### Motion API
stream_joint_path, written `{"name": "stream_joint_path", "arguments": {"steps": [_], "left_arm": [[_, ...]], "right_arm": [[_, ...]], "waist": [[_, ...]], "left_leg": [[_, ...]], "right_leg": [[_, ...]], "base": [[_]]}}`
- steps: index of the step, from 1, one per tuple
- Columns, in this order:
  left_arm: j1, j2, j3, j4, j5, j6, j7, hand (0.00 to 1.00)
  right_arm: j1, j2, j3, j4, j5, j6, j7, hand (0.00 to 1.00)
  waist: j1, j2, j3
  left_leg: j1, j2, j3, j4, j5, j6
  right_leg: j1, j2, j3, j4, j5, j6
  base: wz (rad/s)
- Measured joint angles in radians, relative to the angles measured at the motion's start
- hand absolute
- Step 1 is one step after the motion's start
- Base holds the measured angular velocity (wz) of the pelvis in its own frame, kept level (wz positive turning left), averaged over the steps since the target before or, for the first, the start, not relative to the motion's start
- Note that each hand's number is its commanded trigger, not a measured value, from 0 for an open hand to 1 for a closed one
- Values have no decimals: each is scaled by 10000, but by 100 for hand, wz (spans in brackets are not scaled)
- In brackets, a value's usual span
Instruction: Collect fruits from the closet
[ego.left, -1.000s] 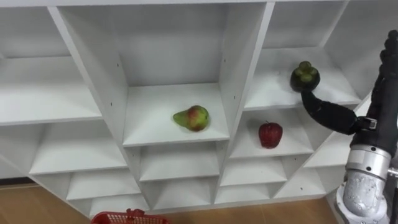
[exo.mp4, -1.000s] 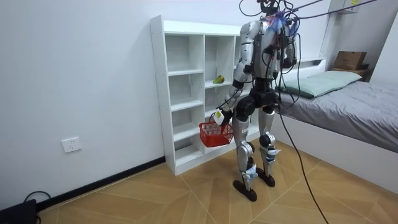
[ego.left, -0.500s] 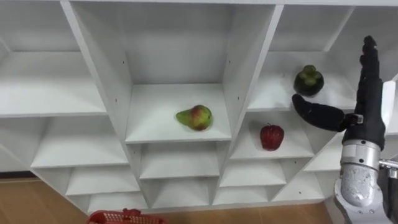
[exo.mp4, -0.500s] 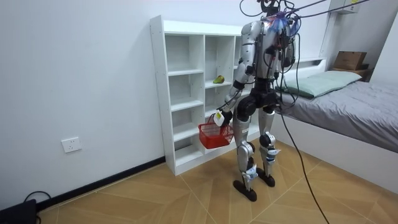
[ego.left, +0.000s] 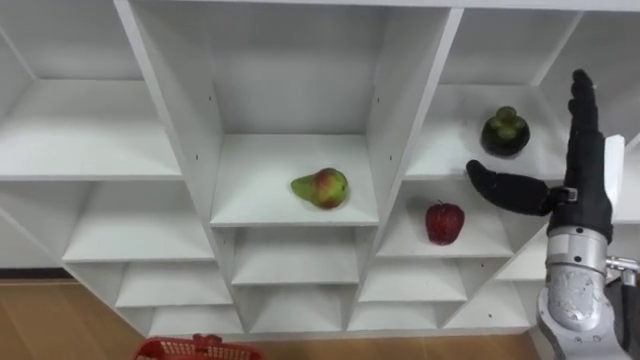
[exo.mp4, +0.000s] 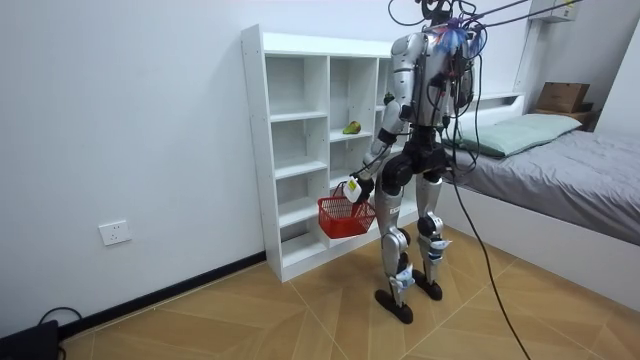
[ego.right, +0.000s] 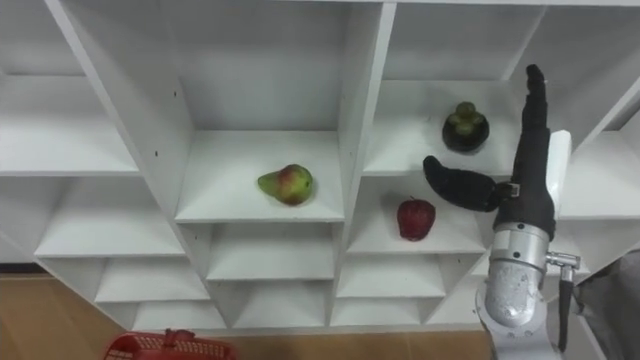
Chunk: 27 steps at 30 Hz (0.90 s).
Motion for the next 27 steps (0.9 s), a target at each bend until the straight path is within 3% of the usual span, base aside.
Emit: {"name": "stream_joint_path", "arguments": {"steps": [5, 9, 14, 27], "left_arm": [[1, -10, 196, 0, 25, 68, 37, 100], [16, -2, 353, 20, 29, 78, 53, 100], [85, 12, 346, 38, 22, 78, 84, 100], [207, 29, 346, 23, 33, 221, 286, 100]], "right_arm": [[-145, -141, -7, 337, 239, 159, 47, 0], [-682, -456, -139, 652, 303, 213, 60, 0], [-1322, -487, -645, 1141, 303, 204, 38, 0], [-1329, -520, -629, 1550, 306, 216, 95, 0]], "waist": [[3, -17, -3], [-39, -210, 30], [-59, -361, -14], [-43, -354, 23]], "left_leg": [[3, -3, 3, -1, 5, 2], [-14, -4, -8, -22, 54, -7], [-3, -6, -51, -5, 54, -7], [-75, -15, -178, -18, 97, -14]], "right_leg": [[-5, -2, 11, 6, 0, 0], [-17, -6, -29, 4, 0, -1], [36, -14, -133, 4, 9, -16], [46, -38, -318, 7, 9, -16]], "base": [[0], [0], [5], [3]]}}
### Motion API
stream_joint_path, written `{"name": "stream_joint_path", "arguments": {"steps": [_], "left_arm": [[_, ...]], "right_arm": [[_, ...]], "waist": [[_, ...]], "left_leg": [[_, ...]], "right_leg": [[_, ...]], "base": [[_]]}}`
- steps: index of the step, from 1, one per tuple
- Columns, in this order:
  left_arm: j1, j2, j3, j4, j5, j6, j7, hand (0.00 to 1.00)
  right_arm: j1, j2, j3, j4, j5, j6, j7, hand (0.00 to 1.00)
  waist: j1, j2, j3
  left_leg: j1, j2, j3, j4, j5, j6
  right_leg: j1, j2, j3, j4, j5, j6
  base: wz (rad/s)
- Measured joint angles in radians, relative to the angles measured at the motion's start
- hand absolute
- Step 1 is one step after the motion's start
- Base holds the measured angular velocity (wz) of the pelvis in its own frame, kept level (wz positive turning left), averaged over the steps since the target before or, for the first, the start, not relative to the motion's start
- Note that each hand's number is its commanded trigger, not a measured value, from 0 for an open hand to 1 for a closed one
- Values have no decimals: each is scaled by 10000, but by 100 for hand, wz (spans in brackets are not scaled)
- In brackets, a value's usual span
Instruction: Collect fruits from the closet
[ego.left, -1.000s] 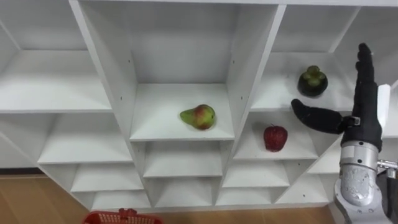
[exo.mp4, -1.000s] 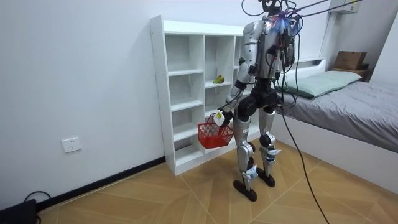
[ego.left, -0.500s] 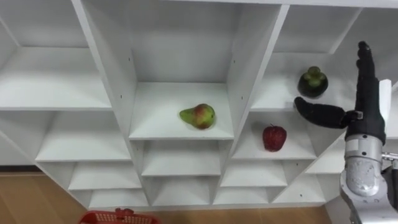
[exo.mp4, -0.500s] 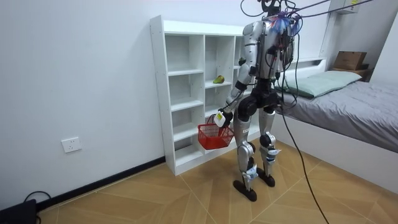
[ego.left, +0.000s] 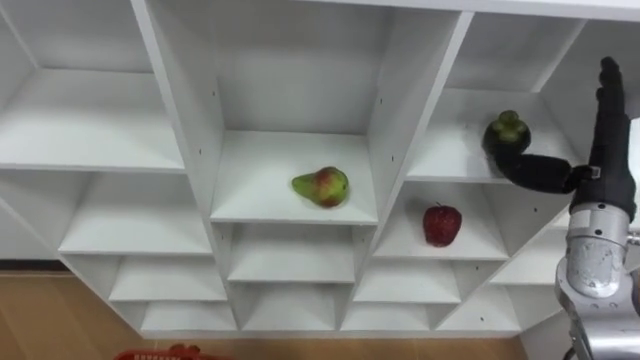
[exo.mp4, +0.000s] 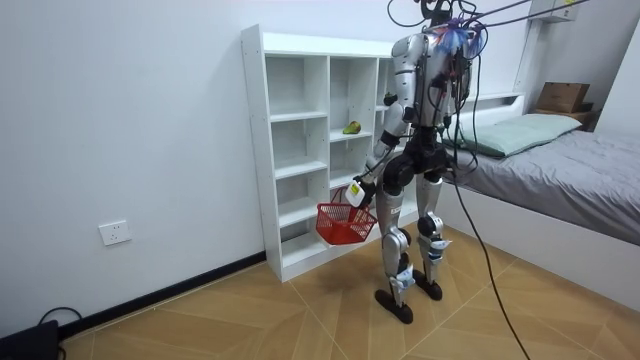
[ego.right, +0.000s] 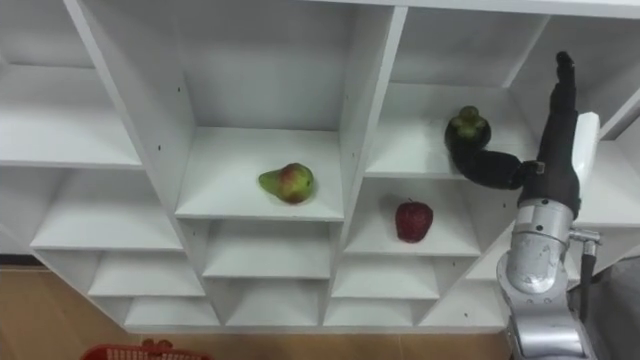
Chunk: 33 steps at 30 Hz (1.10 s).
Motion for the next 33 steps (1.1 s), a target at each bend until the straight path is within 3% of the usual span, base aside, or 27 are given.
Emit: {"name": "stream_joint_path", "arguments": {"steps": [11, 23, 33], "left_arm": [[1, 0, -7, -12, -1, 150, -34, 100], [-19, 22, -4, -10, 14, 314, -92, 100], [-45, 112, -5, -11, 11, 429, -112, 100]], "right_arm": [[-141, 0, 29, 337, 18, 363, 447, 0], [-584, -150, 56, 1171, 36, 580, 1175, 0], [-834, -326, 63, 1518, 170, 641, 1431, 0]], "waist": [[30, 76, -43], [43, 80, -36], [62, -32, 42]], "left_leg": [[-12, -5, -11, 12, 12, 3], [4, -4, -40, -9, 70, -20], [36, 1, -56, -51, 71, -23]], "right_leg": [[-1, -10, -22, 2, 0, 0], [-15, 2, 13, 18, 18, -30], [8, 5, -4, 22, 23, -38]], "base": [[0], [0], [0]]}}
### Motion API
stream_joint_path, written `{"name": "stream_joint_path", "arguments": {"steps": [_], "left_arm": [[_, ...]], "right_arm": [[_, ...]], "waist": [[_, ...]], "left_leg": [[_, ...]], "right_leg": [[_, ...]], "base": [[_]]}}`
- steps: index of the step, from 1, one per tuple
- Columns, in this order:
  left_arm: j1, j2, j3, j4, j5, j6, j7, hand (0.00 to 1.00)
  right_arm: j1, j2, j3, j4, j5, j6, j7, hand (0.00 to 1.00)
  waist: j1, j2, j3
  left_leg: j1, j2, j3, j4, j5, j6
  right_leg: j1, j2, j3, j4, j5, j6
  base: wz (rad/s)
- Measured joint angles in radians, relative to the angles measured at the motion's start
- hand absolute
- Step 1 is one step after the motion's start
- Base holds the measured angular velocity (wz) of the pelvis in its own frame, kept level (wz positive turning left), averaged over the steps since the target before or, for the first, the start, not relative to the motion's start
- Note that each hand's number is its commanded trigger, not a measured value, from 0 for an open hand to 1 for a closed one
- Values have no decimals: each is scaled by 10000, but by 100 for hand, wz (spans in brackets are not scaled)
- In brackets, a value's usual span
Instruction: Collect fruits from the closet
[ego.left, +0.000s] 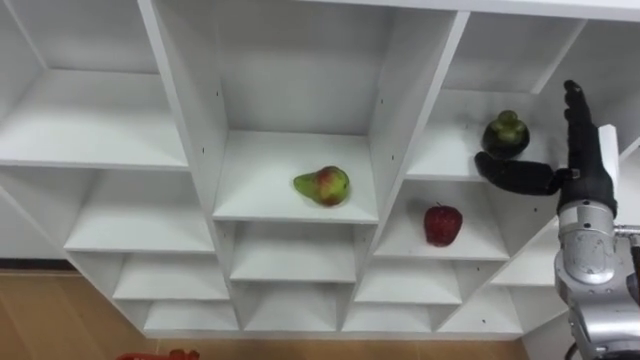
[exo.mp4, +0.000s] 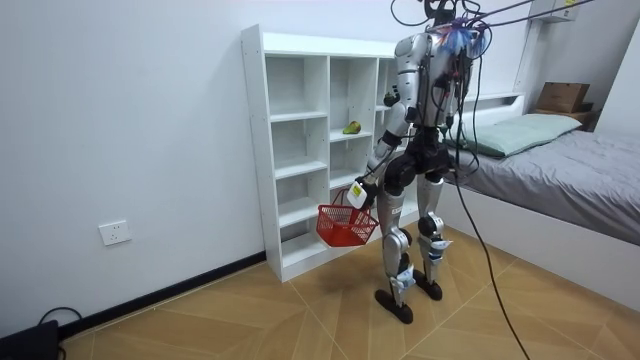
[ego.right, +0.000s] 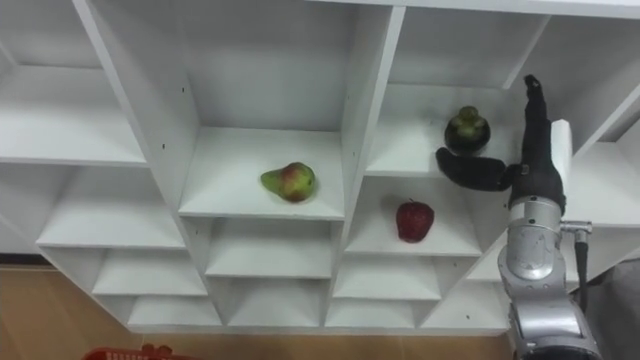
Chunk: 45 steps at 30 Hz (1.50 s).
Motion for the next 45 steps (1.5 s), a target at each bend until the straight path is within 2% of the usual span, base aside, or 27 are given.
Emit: {"name": "stream_joint_path", "arguments": {"steps": [6, 16, 23, 29, 35, 36, 37, 38, 39, 45], "left_arm": [[-27, 83, -8, 11, -4, 6, -146, 100], [-79, 110, -6, 18, 20, 11, -272, 100], [-161, 163, 4, 17, 263, 14, -426, 100], [-197, 174, 5, 17, 265, 14, -444, 100], [-195, 209, -1, 44, 215, 14, -485, 100], [-205, 228, 2, 41, 235, 14, -494, 100], [-204, 236, 2, 41, 266, 14, -508, 100], [-205, 256, 2, 36, 319, 14, -565, 100], [-209, 273, 0, 16, 368, 14, -597, 100], [-227, 293, 14, 28, 392, 14, -710, 100]], "right_arm": [[-348, -29, 31, 421, 217, -3, -1, 0], [-447, -32, 55, 423, 128, 1, 215, 0], [-448, -310, 386, 426, -121, 6, 853, 0], [-448, -312, 394, 526, -318, 28, 1316, 0], [-468, -330, 435, 672, -616, 22, 1739, 0], [-471, -332, 474, 701, -602, 13, 1833, 9], [-475, -332, 470, 737, -593, 13, 1923, 56], [-485, -333, 472, 804, -578, 11, 2036, 85], [-515, -333, 488, 883, -570, 6, 2109, 100], [-949, -424, 391, 1511, -762, -10, 2243, 100]], "waist": [[-29, -42, 7], [-31, -37, 8], [-36, -55, -7], [-29, -111, -63], [-17, -84, -52], [-12, -96, -48], [-8, -100, -50], [-3, -106, -53], [15, -101, -51], [195, -80, -41]], "left_leg": [[15, -2, -9, 9, 0, 1], [-25, -6, -64, 37, 0, 1], [-43, -7, -95, 61, 2, -2], [-39, -4, -91, 73, 2, -2], [47, 5, -79, 62, 1, -2], [36, 11, -80, 58, 2, -5], [34, 13, -82, 53, 2, -5], [39, 17, -86, 44, 1, -7], [40, 19, -86, 57, 0, -7], [38, 36, -86, 99, 5, -19]], "right_leg": [[-2, -2, 1, -1, 1, -1], [-10, -4, -39, -3, 1, -1], [-3, -3, -67, -1, 3, -5], [0, -1, -70, 0, 16, -25], [74, 3, -56, 1, 22, -34], [72, 12, -42, 2, 26, -42], [80, 15, -40, 3, 30, -47], [94, 19, -36, 3, 32, -51], [105, 20, -35, 2, 37, -59], [120, 38, 1, 0, 66, -99]], "base": [[0], [0], [1], [0], [0], [0], [0], [0], [0], [0]]}}
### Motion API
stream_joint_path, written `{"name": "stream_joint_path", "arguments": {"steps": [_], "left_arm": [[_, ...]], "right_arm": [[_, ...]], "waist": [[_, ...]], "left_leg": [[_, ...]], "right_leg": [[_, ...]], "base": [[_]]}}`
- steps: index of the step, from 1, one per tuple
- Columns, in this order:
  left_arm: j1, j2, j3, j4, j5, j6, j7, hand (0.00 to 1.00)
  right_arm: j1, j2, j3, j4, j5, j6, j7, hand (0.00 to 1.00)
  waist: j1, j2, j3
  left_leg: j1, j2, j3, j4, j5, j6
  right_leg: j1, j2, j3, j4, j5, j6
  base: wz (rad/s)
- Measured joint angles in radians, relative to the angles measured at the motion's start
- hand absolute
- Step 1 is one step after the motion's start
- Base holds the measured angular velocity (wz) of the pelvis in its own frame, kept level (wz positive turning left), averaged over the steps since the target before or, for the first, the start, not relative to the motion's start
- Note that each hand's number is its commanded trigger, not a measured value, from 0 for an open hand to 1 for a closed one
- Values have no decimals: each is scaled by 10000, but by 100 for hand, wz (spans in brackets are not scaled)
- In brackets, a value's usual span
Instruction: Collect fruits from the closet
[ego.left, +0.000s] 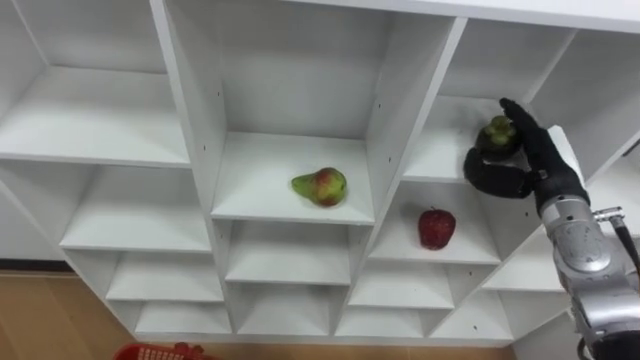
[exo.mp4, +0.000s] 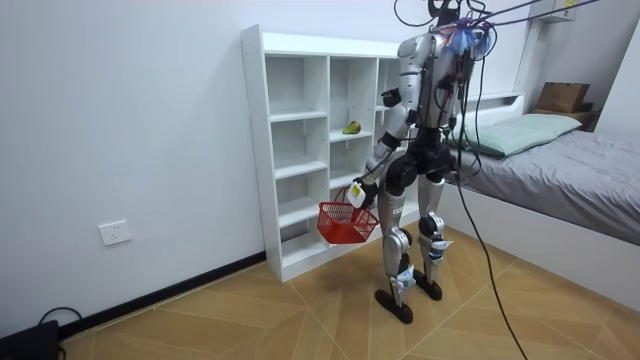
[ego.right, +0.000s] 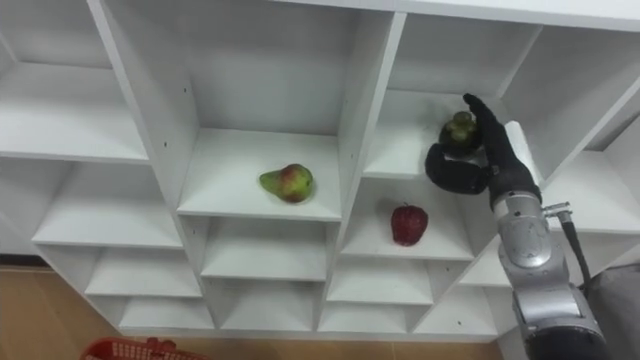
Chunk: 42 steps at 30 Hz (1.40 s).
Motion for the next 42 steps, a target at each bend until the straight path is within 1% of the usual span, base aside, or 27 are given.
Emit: {"name": "stream_joint_path", "arguments": {"steps": [3, 6, 11, 16, 18, 22, 26, 27, 30, 35, 37, 38, 42], "left_arm": [[8, 16, 23, 13, 1, 37, -59, 100], [7, 26, 32, 15, -1, 159, -66, 100], [-14, 26, 29, 15, 1, 203, -72, 100], [-40, 26, 4, 18, -16, 224, -99, 100], [-40, 33, 5, 33, -24, 282, -105, 100], [-44, 43, 9, 52, -26, 355, -115, 100], [-42, 44, 11, 56, -28, 356, -65, 100], [-46, 45, 13, 50, -29, 354, -51, 100], [-55, 53, 9, 50, -39, 354, 5, 100], [-111, 22, -21, 49, -52, 312, 102, 100], [-113, 22, -32, 49, -52, 284, 111, 100], [-120, 22, -31, 49, -53, 256, 112, 100], [-171, 22, -34, 49, -42, 148, 140, 100]], "right_arm": [[-159, -264, -39, 126, -173, 10, 8, 100], [-214, -315, -57, 126, -246, 9, -87, 100], [-341, -323, -94, 260, -295, 10, -170, 100], [-372, -323, -109, 335, -290, 38, -172, 100], [-397, -323, -104, 332, -291, 124, -172, 100], [-404, -319, -73, 322, -298, 158, -172, 100], [-377, -315, -25, 169, -394, 265, -177, 100], [-259, -307, -15, -17, -441, 345, -176, 100], [52, -211, -3, -450, -444, 411, -168, 100], [768, -148, 12, -1529, -396, 429, 52, 100], [902, -146, 108, -1860, -397, 429, 202, 100], [991, -145, 175, -2038, -394, 429, 282, 100], [1323, -112, 197, -2718, -471, 440, 687, 100]], "waist": [[68, 9, 1], [74, 16, -1], [84, 25, -3], [267, 38, -7], [272, 38, -8], [271, 28, -14], [260, -32, -53], [252, -54, -69], [234, -103, -102], [174, -105, -100], [121, -99, -92], [31, -95, -90], [-46, -87, -77]], "left_leg": [[-3, 3, -43, -1, 8, -13], [-2, 10, -79, -6, 11, -19], [-1, 11, -91, -24, 12, -21], [2, 10, -98, -33, 12, -22], [1, 9, -109, -35, 12, -21], [-1, 8, -116, -45, 12, -22], [-3, 5, -128, -39, 15, -26], [-6, 3, -139, -38, 16, -26], [-5, 2, -141, -36, 15, -26], [-5, -6, -141, -42, 16, -25], [-6, -6, -141, -45, 16, -25], [-6, -5, -139, -45, 17, -27], [-29, -5, -81, -45, 17, -27]], "right_leg": [[14, 4, -13, 0, 1, -2], [25, 18, -17, -9, 1, -2], [24, 20, -14, -19, 1, -2], [22, 21, -22, -24, 0, -1], [22, 21, -29, -24, 0, -1], [24, 21, -38, -22, 0, -1], [29, 19, -73, -22, 0, -1], [29, 18, -83, -23, 0, -1], [35, 18, -70, -24, 0, -1], [38, 12, -81, -25, 0, 0], [36, 14, -85, -29, 0, 0], [36, 15, -74, -27, 0, 0], [9, 13, -70, -19, 0, 0]], "base": [[3], [3], [0], [0], [0], [0], [0], [0], [0], [0], [0], [0], [0]]}}
